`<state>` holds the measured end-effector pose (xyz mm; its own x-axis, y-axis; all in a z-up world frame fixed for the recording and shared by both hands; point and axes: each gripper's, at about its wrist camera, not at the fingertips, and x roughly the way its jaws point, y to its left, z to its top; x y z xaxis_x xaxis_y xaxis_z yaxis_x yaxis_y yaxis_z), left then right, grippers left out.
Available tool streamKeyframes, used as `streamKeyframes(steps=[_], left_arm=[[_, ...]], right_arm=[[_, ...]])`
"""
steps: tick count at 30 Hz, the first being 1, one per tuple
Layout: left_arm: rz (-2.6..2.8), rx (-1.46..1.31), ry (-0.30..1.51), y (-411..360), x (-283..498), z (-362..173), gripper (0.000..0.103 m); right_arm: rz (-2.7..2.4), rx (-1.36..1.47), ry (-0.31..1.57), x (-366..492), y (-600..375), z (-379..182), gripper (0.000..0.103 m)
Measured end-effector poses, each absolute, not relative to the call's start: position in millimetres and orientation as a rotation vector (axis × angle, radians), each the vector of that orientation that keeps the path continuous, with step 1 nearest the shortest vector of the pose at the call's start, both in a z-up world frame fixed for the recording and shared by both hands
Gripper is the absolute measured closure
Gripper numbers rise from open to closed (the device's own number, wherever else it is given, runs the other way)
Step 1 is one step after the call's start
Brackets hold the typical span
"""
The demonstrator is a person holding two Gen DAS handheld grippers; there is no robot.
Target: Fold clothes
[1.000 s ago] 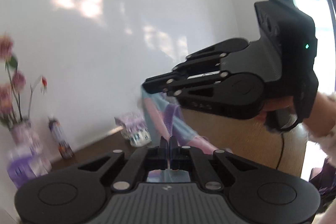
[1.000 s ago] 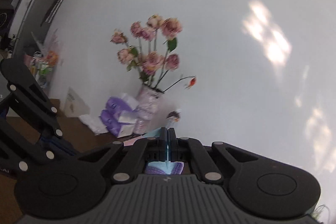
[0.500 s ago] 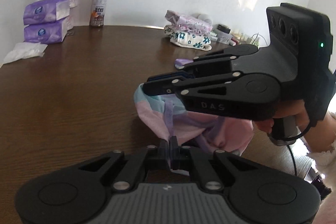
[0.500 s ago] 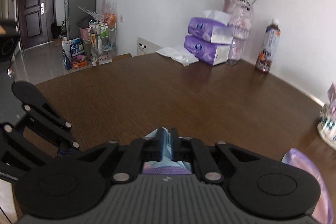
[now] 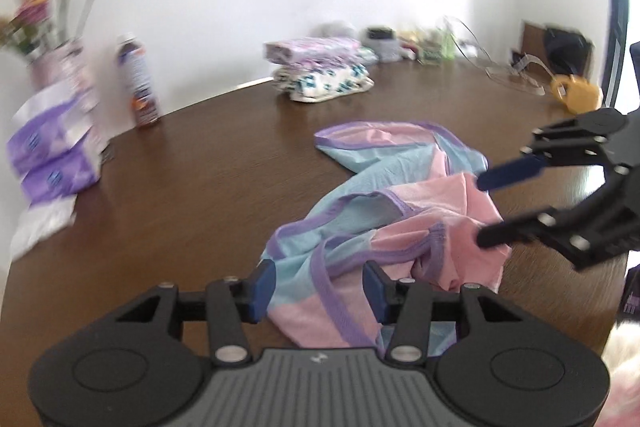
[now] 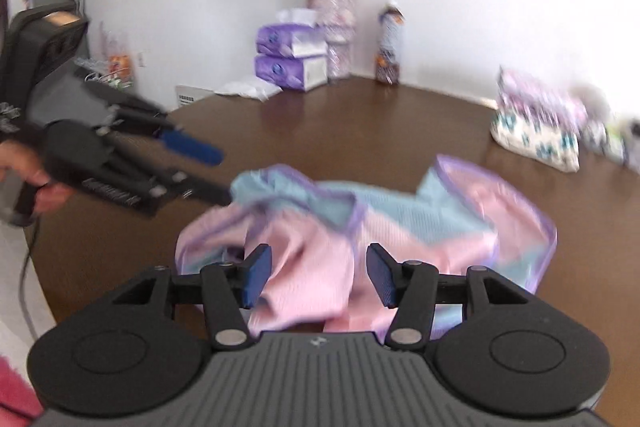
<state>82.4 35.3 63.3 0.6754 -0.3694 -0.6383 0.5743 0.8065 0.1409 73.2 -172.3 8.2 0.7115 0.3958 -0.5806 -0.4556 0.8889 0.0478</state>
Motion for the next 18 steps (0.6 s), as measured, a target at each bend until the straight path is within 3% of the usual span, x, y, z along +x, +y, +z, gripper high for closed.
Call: streamKeyframes(steps=[7,9,11,14,16,18], left_arm=[[-0.605,0.409,0.675,14,126,51,0.058],[-0.623,0.415,0.695,10,136,47,0.066],[-0.635,0.423,0.721,7,142,42,0.066],[-0.645,0.429,0.755,5,149,34,0.072],[-0.655,0.429,0.767,5,150,31,0.096],[-0.654,0.437,0.751,6,147,32,0.101]], right_arm=[[0.425,0.068,0.67,71,-182,-14,0.05],[0.419,0.09,0.678,70,-183,-20,0.05],[0.421,0.093,0.689,73,-182,-25,0.051],[0.436,0.08,0.699,77,-179,-29,0.074],[0.44,0.062,0.69,75,-178,-29,0.083],[0.427,0.035,0.674,73,-179,-27,0.093]])
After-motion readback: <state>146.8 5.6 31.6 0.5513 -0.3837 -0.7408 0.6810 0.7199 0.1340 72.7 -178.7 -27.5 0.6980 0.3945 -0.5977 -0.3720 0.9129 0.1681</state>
